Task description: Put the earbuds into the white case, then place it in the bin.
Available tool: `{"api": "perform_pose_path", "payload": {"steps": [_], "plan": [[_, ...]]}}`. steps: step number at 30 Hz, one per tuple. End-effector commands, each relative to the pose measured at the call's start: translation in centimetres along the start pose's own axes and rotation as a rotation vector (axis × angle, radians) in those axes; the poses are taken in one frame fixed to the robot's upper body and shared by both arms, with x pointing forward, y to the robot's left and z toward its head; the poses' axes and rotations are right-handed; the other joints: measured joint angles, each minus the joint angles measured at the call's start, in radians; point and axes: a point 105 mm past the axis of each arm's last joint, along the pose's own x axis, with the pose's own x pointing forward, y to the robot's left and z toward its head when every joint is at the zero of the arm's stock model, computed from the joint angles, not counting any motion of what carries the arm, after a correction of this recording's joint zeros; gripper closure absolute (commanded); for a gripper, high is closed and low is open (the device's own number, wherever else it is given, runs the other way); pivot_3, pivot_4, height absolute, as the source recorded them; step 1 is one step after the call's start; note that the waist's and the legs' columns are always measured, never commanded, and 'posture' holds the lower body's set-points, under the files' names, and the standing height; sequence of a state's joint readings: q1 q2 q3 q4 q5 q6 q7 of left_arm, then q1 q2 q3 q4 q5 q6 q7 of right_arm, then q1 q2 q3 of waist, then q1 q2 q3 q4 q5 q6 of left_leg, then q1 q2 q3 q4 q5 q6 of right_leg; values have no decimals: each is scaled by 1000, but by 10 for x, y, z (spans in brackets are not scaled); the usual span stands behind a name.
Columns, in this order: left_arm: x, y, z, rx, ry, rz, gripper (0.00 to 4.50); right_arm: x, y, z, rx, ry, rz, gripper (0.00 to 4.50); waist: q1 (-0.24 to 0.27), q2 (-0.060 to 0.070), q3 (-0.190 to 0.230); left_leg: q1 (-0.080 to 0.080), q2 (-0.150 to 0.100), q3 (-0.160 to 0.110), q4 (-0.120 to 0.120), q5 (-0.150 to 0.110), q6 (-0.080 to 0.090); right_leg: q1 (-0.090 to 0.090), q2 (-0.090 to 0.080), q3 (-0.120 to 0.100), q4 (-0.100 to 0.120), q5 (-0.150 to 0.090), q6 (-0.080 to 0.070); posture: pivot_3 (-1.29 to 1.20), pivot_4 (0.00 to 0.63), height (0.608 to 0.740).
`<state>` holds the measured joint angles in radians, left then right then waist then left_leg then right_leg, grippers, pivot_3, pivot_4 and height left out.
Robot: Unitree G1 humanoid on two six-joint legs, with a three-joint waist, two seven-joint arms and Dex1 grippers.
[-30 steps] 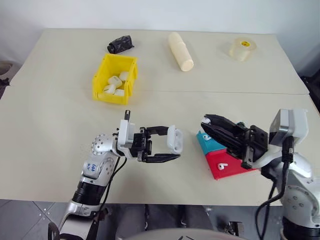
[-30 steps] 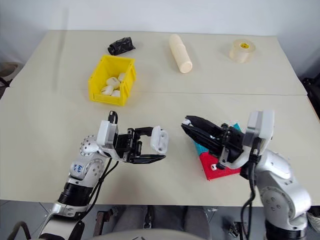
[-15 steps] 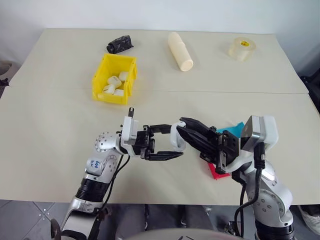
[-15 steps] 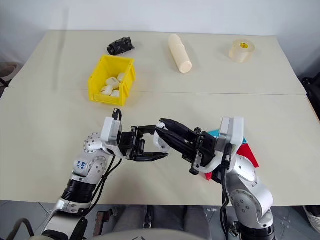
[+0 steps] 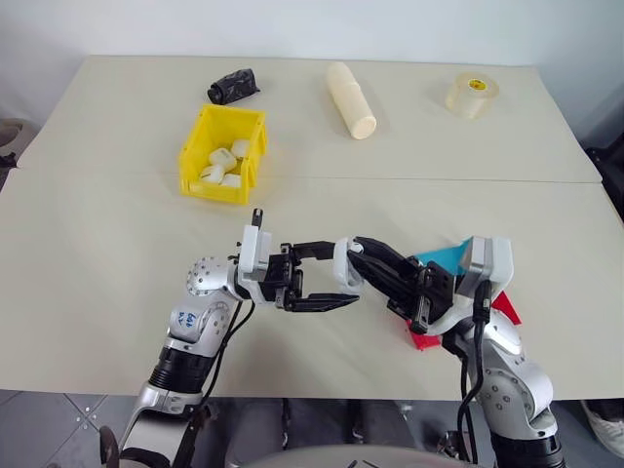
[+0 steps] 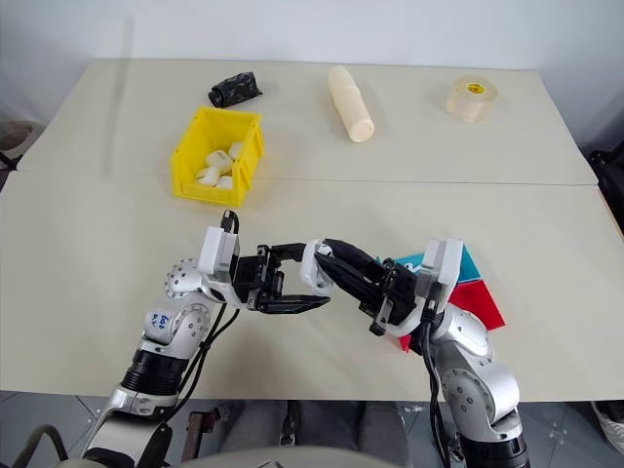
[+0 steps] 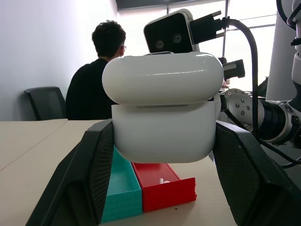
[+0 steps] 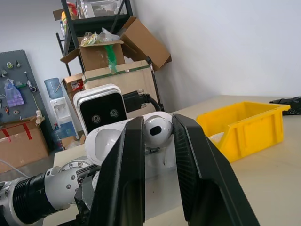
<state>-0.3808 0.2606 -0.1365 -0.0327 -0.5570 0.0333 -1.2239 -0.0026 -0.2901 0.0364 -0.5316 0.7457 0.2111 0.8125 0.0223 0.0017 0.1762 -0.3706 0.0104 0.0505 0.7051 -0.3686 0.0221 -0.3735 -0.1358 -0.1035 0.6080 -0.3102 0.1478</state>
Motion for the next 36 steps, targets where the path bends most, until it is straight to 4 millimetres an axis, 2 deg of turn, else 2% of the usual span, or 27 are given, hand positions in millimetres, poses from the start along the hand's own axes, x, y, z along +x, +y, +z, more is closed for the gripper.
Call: {"api": "perform_pose_path", "payload": {"steps": [1,3,5,8,12,15,16,19,22,25,28,32,36], "plan": [[7,-1,13,56,-33,-17,1724,-2,-2,-10,18,36,-12,4015,0,0,0,0,0,0,0,0,0,0,0,0,0,0,0,0,150,740],[7,-1,13,59,-34,-19,1724,-4,-1,-14,55,64,7,4015,0,0,0,0,0,0,0,0,0,0,0,0,0,0,0,0,150,740],[8,-1,13,61,-35,-20,1724,-5,1,-15,95,75,28,3305,1,0,0,0,0,0,0,0,0,0,0,0,0,0,0,0,150,740],[9,-1,13,62,-35,-22,1724,-4,-2,-7,55,63,32,2509,0,0,0,0,1,0,0,0,0,0,0,0,0,0,0,0,150,740],[4,-2,9,52,-16,-14,1724,-9,-9,16,-60,67,20,1118,2,0,0,0,1,0,0,0,0,0,0,0,0,0,0,0,150,740],[-5,-4,4,45,18,8,1724,-27,-13,32,-145,145,13,217,3,0,0,0,1,0,-1,0,0,0,-2,0,0,0,0,0,150,740],[-9,-5,1,43,32,21,1724,-36,-14,36,-171,198,13,60,3,0,0,-1,1,0,-1,0,1,0,-2,0,-1,0,0,0,150,740],[-21,-6,-5,40,71,53,1724,-68,-20,43,-239,346,-12,60,4,0,0,0,1,0,-4,0,1,0,-2,0,-2,0,0,0,150,740],[-28,-5,-9,49,100,89,1724,-115,-30,49,-296,528,-45,60,8,0,0,0,0,1,-4,0,1,0,-1,0,-3,0,0,0,150,740],[-30,-2,-10,68,107,130,1724,-158,-47,57,-335,631,-131,60,7,0,1,2,0,1,-4,0,2,3,-2,0,-6,1,1,0,150,740],[-28,2,-12,86,106,156,1724,-186,-59,61,-367,710,-169,60,4,0,1,3,1,1,-4,0,2,4,-2,0,-6,1,2,0,150,740],[-24,4,-12,107,98,181,1724,-188,-72,64,-425,735,-153,60,-2,1,0,3,2,2,-4,0,2,4,-2,0,-6,1,2,0,150,740],[-22,1,-11,121,95,180,1724,-159,-80,62,-429,765,-46,60,-1,2,1,3,2,2,-4,1,1,3,-1,0,-6,1,2,0,150,740]]}}
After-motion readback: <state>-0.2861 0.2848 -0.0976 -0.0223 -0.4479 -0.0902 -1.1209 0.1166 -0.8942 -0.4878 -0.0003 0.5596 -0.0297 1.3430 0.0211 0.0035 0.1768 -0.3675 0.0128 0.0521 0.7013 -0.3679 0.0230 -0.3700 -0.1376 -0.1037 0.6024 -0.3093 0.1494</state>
